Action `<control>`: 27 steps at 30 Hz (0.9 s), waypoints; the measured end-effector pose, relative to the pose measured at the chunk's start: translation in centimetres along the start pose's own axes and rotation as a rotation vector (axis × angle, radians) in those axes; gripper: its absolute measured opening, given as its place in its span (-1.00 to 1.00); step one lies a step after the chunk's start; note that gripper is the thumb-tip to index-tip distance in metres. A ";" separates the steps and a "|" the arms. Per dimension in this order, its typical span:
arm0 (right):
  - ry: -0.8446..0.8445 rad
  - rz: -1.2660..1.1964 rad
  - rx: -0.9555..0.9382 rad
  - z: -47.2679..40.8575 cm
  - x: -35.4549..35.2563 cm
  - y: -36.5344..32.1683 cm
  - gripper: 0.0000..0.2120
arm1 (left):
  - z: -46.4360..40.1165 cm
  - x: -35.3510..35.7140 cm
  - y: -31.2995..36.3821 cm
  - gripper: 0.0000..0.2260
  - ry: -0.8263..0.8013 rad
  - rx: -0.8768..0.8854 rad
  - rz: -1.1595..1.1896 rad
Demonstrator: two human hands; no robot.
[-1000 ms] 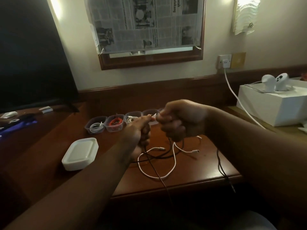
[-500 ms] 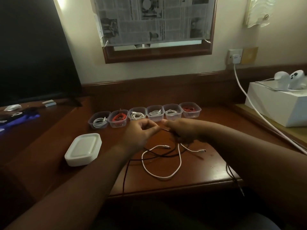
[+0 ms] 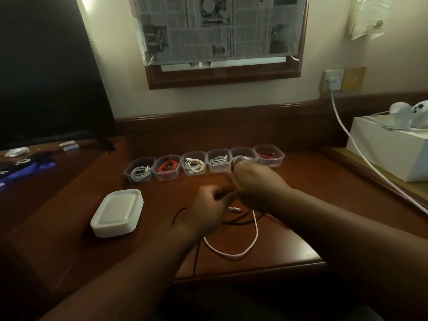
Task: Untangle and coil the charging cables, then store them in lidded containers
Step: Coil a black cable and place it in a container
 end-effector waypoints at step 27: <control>-0.462 -1.701 0.392 4.7 4.4 -1.7 -0.40 | -0.1 -1.0 -1.0 -0.96 0.040 -0.183 0.345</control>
Point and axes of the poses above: each hand's wrist, its own z-axis away from the middle knuckle, its own x-axis out of the palm, y = z × x, the point moved 7 cm from there along -z, towards the middle knuckle, and after that the axes turned 7 degrees about -x, right-handed, at the moved point
